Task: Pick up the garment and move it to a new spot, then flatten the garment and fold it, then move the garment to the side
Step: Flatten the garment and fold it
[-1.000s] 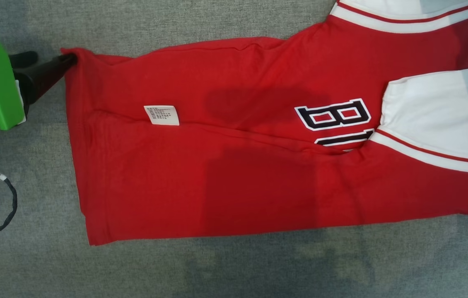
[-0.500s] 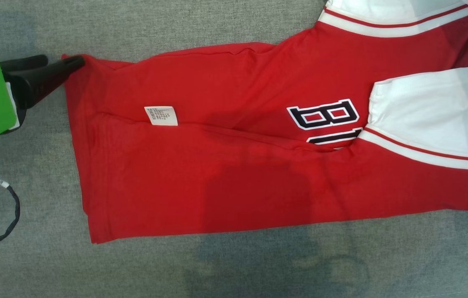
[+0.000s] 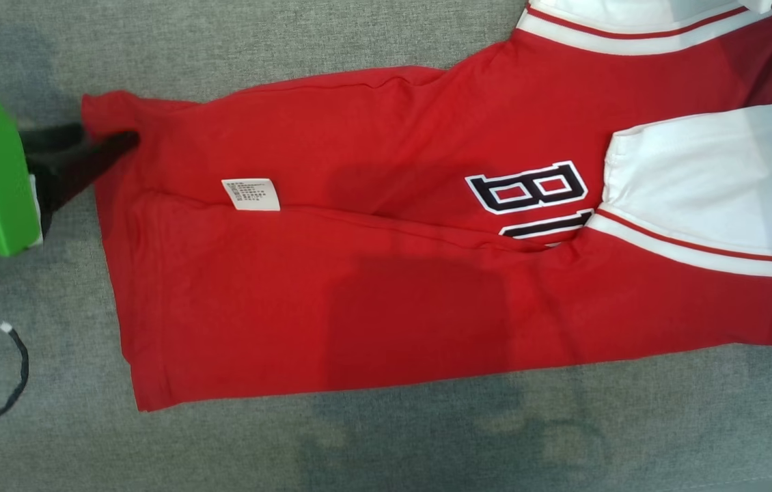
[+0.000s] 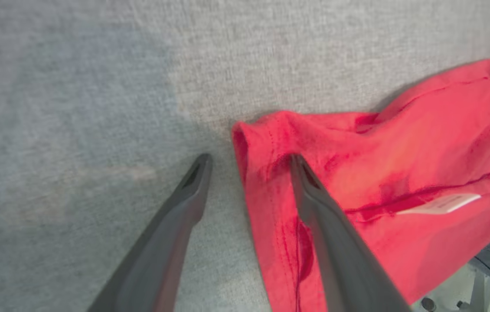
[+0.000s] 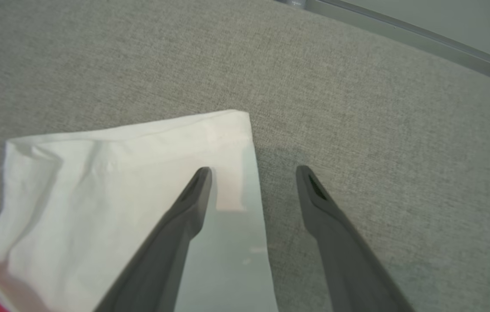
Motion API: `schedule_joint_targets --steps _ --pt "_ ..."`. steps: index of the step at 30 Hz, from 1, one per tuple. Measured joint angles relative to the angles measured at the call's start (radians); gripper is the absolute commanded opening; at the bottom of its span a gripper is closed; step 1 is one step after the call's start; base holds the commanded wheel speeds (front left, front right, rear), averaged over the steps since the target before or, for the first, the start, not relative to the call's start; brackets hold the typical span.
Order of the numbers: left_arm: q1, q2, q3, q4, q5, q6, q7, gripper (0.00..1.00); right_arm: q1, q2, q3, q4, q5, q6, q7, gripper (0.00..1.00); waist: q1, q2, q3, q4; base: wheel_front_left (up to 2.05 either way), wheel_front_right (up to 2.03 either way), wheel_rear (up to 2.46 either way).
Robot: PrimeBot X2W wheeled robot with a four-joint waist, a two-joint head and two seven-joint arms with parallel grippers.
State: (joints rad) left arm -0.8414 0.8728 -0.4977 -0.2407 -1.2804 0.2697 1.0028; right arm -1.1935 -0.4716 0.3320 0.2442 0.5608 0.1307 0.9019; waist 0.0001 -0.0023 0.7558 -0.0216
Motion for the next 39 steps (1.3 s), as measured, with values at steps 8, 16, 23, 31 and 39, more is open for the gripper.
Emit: schedule_joint_targets --steps 8,16,23,31,39 --pt "0.047 -0.026 0.012 0.006 -0.014 -0.044 -0.072 0.00 0.002 -0.008 -0.006 -0.006 -0.001 0.000 0.007 1.00 0.0000 0.0000 -0.013 0.021 0.00 0.00 0.00" --pt "0.074 -0.034 0.004 -0.014 -0.012 -0.060 -0.089 0.00 0.011 -0.019 -0.006 -0.008 -0.027 0.000 0.051 1.00 0.0000 0.0000 -0.022 0.048 0.00 0.00 0.00" --pt "0.079 -0.044 0.003 -0.015 -0.011 -0.065 -0.107 0.00 0.042 -0.015 -0.024 -0.016 -0.039 0.000 0.128 1.00 0.0000 0.0000 -0.016 0.065 0.00 0.00 0.00" --pt "0.071 -0.066 0.017 -0.007 0.014 -0.073 -0.153 0.00 0.050 0.021 -0.046 -0.039 -0.024 0.000 0.041 0.00 0.0000 0.0000 -0.006 0.063 0.00 0.00 0.00" --pt "0.173 -0.056 0.089 -0.069 0.018 -0.070 -0.280 0.00 0.158 -0.013 -0.102 -0.155 0.089 0.000 -0.096 0.00 0.0000 0.0000 -0.048 0.030 0.00 0.00 0.00"
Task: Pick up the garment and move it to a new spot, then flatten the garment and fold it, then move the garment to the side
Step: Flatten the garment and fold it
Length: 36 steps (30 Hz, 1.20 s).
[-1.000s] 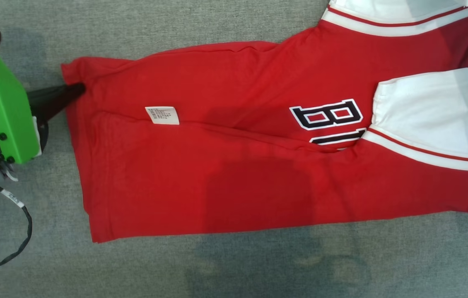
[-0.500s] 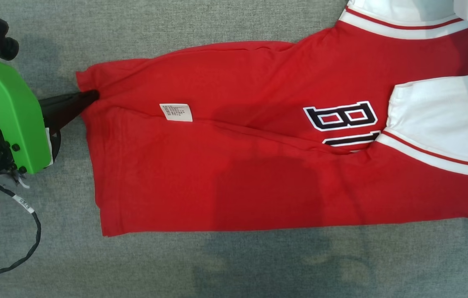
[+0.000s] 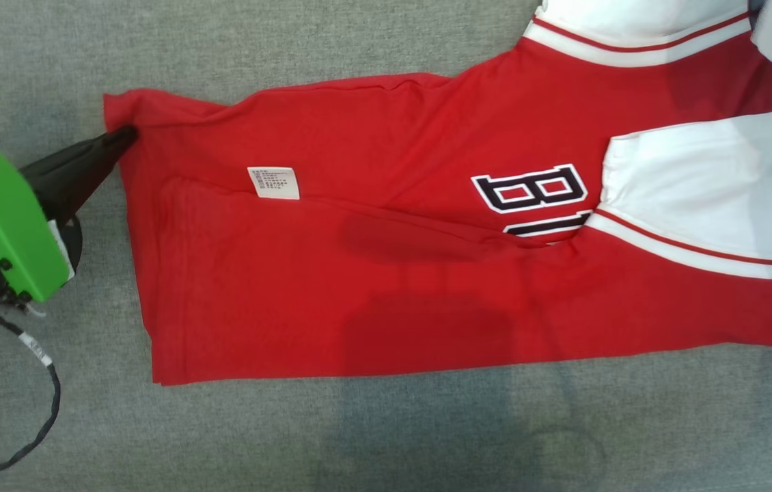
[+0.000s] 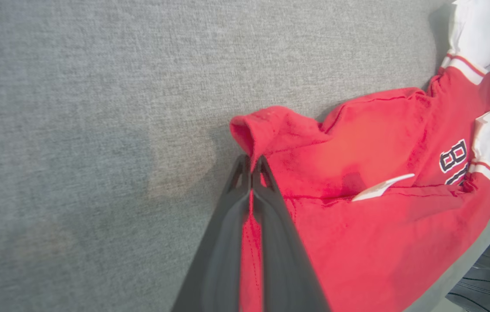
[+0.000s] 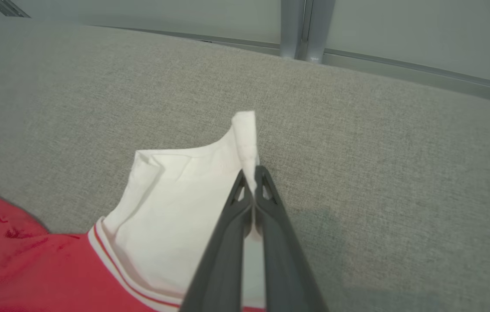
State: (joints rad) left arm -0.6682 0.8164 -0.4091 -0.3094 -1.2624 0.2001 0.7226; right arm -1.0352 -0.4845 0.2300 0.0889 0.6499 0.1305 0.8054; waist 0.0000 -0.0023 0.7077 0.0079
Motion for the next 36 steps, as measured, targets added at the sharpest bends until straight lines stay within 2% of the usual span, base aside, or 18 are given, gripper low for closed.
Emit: schedule_joint_targets --steps 4,7,10,14,17,25,30,36 --pt "0.092 0.017 0.048 -0.029 -0.004 0.009 -0.072 0.00 0.124 -0.034 -0.077 -0.108 0.065 0.000 -0.096 0.00 0.0000 0.0000 -0.035 -0.015 0.00 0.00 0.00" --pt "0.158 0.013 0.091 -0.046 -0.030 0.002 -0.133 0.00 0.246 -0.038 -0.173 -0.183 0.123 0.000 -0.163 0.00 -0.0001 0.0000 -0.065 -0.022 0.00 0.00 0.00" --pt "0.233 0.013 0.122 -0.046 -0.045 0.001 -0.182 0.00 0.405 -0.038 -0.225 -0.258 0.156 0.000 -0.202 0.00 -0.0001 0.0000 -0.098 -0.029 0.00 0.00 0.00" --pt "0.306 -0.017 0.146 -0.050 -0.056 0.000 -0.244 0.00 0.594 -0.002 -0.301 -0.362 0.193 0.000 -0.259 0.00 -0.0001 0.0000 -0.143 -0.039 0.00 0.00 0.00" --pt "0.397 -0.034 0.167 -0.072 -0.065 0.002 -0.300 0.00 0.757 0.034 -0.308 -0.431 0.202 0.000 -0.289 0.00 -0.0001 0.0000 -0.184 -0.053 0.00 0.00 0.00" --pt "0.541 -0.132 0.170 -0.029 -0.076 -0.019 -0.428 0.00 0.933 0.082 -0.258 -0.425 0.174 0.000 -0.379 0.00 -0.0001 0.0000 -0.246 -0.079 0.00 0.00 0.00" --pt "0.603 -0.193 0.170 -0.013 -0.102 -0.048 -0.486 0.00 0.976 0.071 -0.255 -0.406 0.151 0.000 -0.415 0.00 -0.0001 0.0000 -0.276 -0.079 0.00 0.00 0.00" --pt "0.663 -0.230 0.142 -0.022 -0.099 -0.055 -0.513 0.00 0.976 0.044 -0.239 -0.329 0.135 0.000 -0.444 0.00 -0.0001 0.0000 -0.302 -0.067 0.00 0.00 0.00"
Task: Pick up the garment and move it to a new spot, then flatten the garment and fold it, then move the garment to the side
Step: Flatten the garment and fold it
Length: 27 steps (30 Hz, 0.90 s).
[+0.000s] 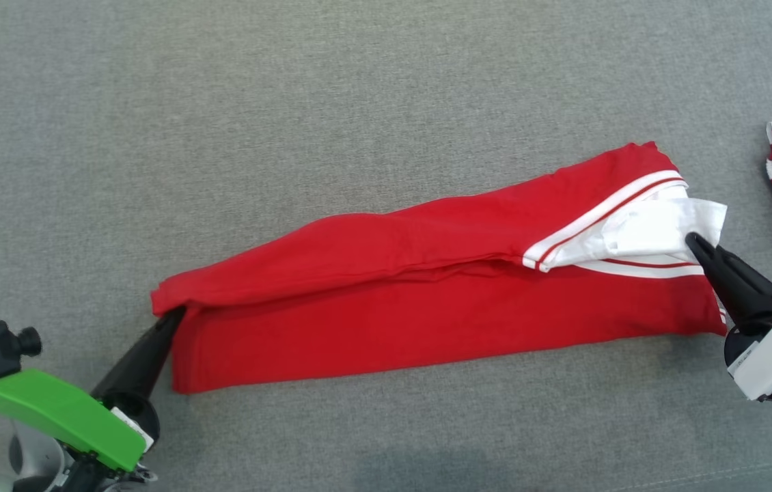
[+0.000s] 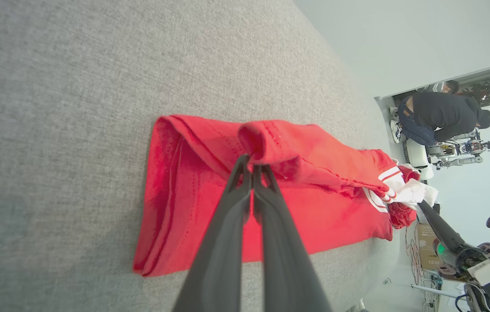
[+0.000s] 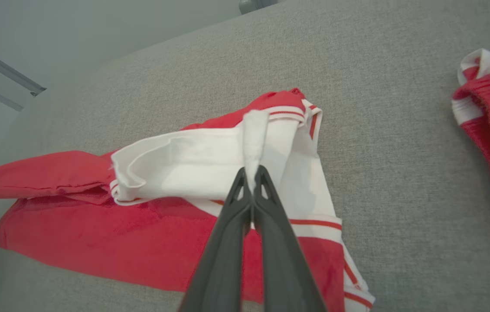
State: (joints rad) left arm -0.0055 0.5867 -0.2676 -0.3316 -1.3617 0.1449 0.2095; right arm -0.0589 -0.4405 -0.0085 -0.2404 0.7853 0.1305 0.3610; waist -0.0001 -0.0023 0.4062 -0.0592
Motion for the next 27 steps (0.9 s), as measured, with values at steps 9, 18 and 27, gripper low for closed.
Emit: schedule_joint_targets --steps 9,18,27 --pt "0.005 -0.026 -0.048 0.088 0.055 0.000 -0.021 1.00 0.037 -0.056 0.037 0.065 -0.007 0.000 -0.015 1.00 0.0000 0.0000 -0.027 0.038 0.00 0.00 0.00" --pt "0.057 0.029 -0.061 0.107 0.321 0.121 -0.183 1.00 0.013 -0.063 -0.125 0.046 0.056 0.000 0.031 1.00 0.0000 0.0000 -0.050 0.039 0.00 0.00 0.00" --pt "0.064 -0.029 -0.032 0.085 0.476 0.187 -0.410 1.00 -0.054 -0.004 -0.094 0.130 -0.035 0.000 0.131 1.00 0.0000 0.0000 -0.064 0.057 0.00 0.00 0.00"
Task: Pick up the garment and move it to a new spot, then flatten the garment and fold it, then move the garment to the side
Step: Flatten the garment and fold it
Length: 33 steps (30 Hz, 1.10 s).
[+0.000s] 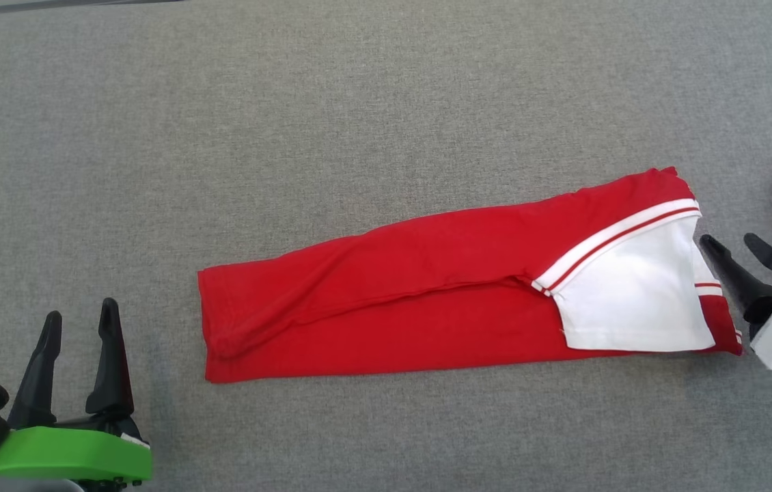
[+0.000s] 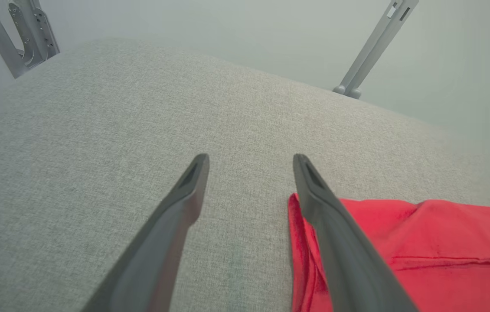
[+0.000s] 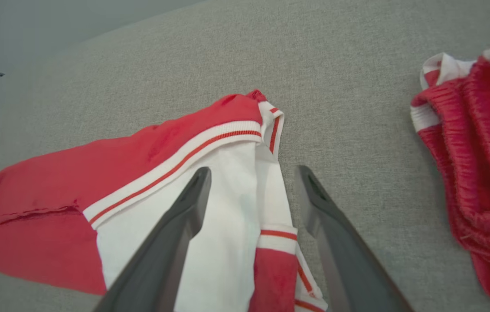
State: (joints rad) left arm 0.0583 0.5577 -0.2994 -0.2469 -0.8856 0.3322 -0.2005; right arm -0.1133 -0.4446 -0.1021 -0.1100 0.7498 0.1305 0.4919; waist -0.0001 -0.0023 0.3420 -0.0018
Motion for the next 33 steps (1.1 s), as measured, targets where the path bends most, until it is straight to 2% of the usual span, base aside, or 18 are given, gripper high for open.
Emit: schedule_joint_targets --steps 7,13,22,26,27,28,33 --pt "-0.042 -0.034 -0.011 0.050 0.097 -0.012 -0.048 1.00 -0.109 0.050 0.070 0.196 -0.126 0.000 0.005 1.00 0.0000 0.0000 -0.007 0.028 0.00 0.00 0.00" --pt "-0.062 -0.057 -0.039 0.095 0.152 -0.041 -0.056 1.00 -0.146 0.055 0.086 0.321 -0.144 0.000 -0.010 1.00 0.0000 0.0000 -0.012 0.063 0.00 0.00 0.00" --pt "-0.056 -0.108 -0.037 0.136 0.195 -0.069 -0.058 1.00 -0.146 0.027 0.072 0.375 -0.112 0.001 -0.006 1.00 0.0000 0.0000 -0.025 0.095 0.00 0.00 0.00" --pt "-0.061 -0.134 -0.038 0.151 0.205 -0.098 -0.061 1.00 -0.147 0.040 0.072 0.387 -0.060 0.000 0.008 1.00 0.0000 0.0000 -0.021 0.108 0.00 0.00 0.00" --pt "-0.065 -0.137 -0.037 0.154 0.210 -0.111 -0.061 1.00 -0.150 0.044 0.074 0.391 -0.042 -0.001 0.011 0.41 0.0000 0.0000 -0.020 0.111 0.00 0.00 0.00" --pt "-0.071 -0.139 -0.034 0.160 0.216 -0.122 -0.061 1.00 -0.157 0.052 0.075 0.396 -0.016 -0.002 0.019 0.00 0.0000 0.0000 -0.020 0.114 0.00 0.00 0.00" --pt "-0.092 -0.148 -0.016 0.203 0.257 -0.189 -0.061 1.00 -0.168 0.082 0.081 0.394 0.123 -0.001 0.054 0.00 0.0000 0.0000 -0.027 0.126 0.00 0.00 0.00"
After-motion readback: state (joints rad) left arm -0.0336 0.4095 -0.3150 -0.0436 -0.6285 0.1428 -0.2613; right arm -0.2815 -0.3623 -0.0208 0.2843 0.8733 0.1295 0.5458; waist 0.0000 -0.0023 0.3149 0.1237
